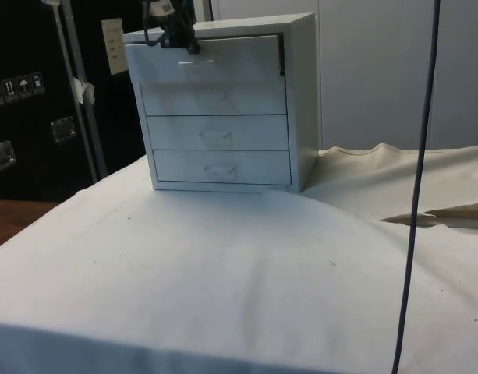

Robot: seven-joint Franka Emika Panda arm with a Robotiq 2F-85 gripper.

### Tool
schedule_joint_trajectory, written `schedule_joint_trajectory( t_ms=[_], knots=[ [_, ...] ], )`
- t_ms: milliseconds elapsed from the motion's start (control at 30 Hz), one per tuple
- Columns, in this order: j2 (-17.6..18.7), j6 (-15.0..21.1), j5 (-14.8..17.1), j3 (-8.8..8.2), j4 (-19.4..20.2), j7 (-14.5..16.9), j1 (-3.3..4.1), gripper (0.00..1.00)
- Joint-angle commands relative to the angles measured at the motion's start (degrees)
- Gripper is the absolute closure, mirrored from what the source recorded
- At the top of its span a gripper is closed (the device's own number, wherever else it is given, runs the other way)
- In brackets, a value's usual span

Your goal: Open the drawer, then close it.

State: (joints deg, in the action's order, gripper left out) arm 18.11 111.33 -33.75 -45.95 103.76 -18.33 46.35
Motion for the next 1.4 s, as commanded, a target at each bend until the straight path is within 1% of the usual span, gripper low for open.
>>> schedule_joint_trajectory(
  t_ms=[0, 33, 100, 133, 167, 200, 267, 433, 467, 500, 600, 700, 733, 767, 800, 967, 1000, 1067, 1267, 1300, 1333, 1367],
  knots=[
    [-0.29, 1.38, -0.34, -0.40, 0.40, 0.86, -0.46, 1.00],
    [-0.29, 1.72, -0.34, -0.74, 0.57, 1.26, -0.57, 1.00],
    [-0.29, 2.01, -0.29, -1.09, 0.69, 1.60, -0.57, 1.00],
    [0.00, 0.92, 0.00, -1.03, 0.34, 1.09, -0.23, 1.00],
    [-0.29, 2.18, -0.34, -1.32, 0.74, 1.78, -0.63, 1.00],
    [-0.29, 2.35, -0.34, -1.43, 0.80, 2.01, -0.74, 1.00],
    [-0.23, 2.75, -0.23, -1.89, 0.92, 2.46, -0.86, 1.00],
    [-0.40, 3.21, 0.29, -2.29, 1.15, 2.98, -1.03, 1.00],
    [0.00, 2.23, 0.17, -2.35, 0.86, 2.41, -0.69, 1.00],
    [-0.40, 3.32, 0.52, -2.41, 1.20, 3.09, -1.09, 1.00],
    [-0.80, 2.81, 1.20, -2.41, 0.80, 3.21, -0.74, 1.00],
    [-1.09, 2.52, 1.83, -2.23, 0.63, 3.21, -0.57, 1.00],
    [-0.57, 2.58, 1.32, -2.46, 0.52, 2.75, -0.52, 1.00],
    [-1.26, 2.35, 2.23, -2.12, 0.57, 3.21, -0.46, 1.00],
    [-1.32, 2.29, 2.41, -2.06, 0.52, 3.15, -0.34, 1.00],
    [-1.66, 1.83, 3.04, -1.49, 0.11, 3.04, -0.11, 1.00],
    [-1.32, 2.23, 2.64, -1.66, 0.06, 2.75, -0.17, 1.00],
    [-1.78, 1.78, 3.72, -1.26, -0.11, 2.98, 0.06, 1.00],
    [-2.12, 1.95, 5.61, -0.69, -0.23, 2.98, 0.29, 1.00],
    [-1.72, 2.12, 4.93, -0.97, -0.34, 2.69, 0.29, 1.00],
    [-2.12, 2.01, 6.02, -0.69, -0.29, 2.98, 0.29, 1.00],
    [-2.12, 2.06, 6.36, -0.63, -0.29, 2.98, 0.34, 1.00]
  ],
)
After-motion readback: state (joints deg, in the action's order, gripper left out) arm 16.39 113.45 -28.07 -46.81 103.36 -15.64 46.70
